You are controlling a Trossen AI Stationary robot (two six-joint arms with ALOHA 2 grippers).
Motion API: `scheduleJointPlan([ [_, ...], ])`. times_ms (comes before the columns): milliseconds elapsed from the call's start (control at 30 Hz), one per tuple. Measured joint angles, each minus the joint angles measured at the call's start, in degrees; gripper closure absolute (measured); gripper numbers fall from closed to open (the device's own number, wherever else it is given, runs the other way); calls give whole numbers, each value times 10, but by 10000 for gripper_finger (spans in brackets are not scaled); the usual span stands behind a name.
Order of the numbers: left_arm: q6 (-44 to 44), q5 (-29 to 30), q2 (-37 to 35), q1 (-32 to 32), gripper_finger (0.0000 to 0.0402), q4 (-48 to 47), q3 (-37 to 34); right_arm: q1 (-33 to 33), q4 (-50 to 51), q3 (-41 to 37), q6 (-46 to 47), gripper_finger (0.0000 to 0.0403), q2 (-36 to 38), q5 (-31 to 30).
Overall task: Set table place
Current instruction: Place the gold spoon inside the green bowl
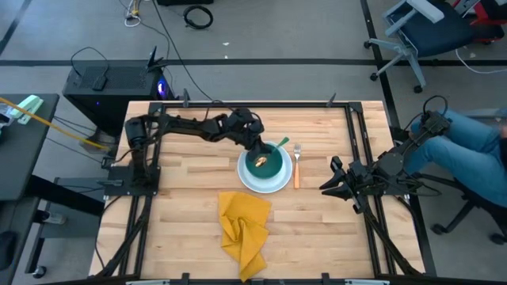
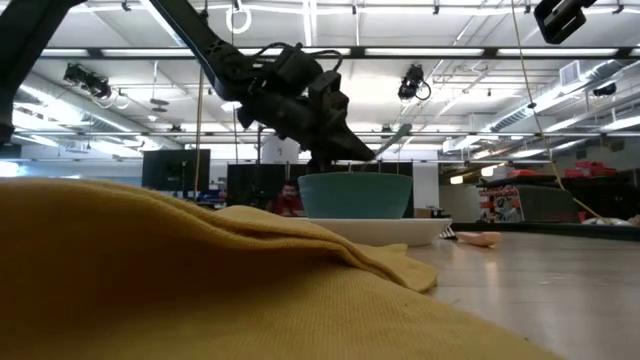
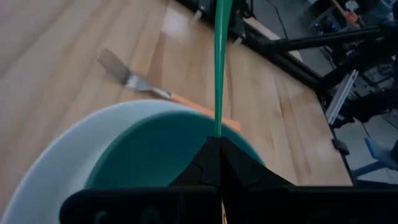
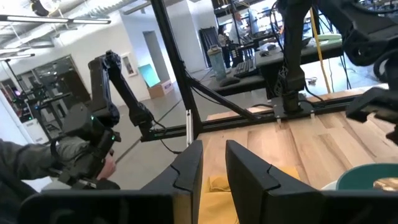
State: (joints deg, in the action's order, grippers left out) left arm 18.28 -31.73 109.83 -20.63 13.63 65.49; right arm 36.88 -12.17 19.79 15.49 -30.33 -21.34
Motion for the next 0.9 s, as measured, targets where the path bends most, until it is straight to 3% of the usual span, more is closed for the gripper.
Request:
scheduleJointPlan([
  [200,5,-1,28,9,401,23,0,0,3,0,0,325,0,0],
  [900,5,10,28,14,401,22,0,0,4,0,0,325,0,0],
])
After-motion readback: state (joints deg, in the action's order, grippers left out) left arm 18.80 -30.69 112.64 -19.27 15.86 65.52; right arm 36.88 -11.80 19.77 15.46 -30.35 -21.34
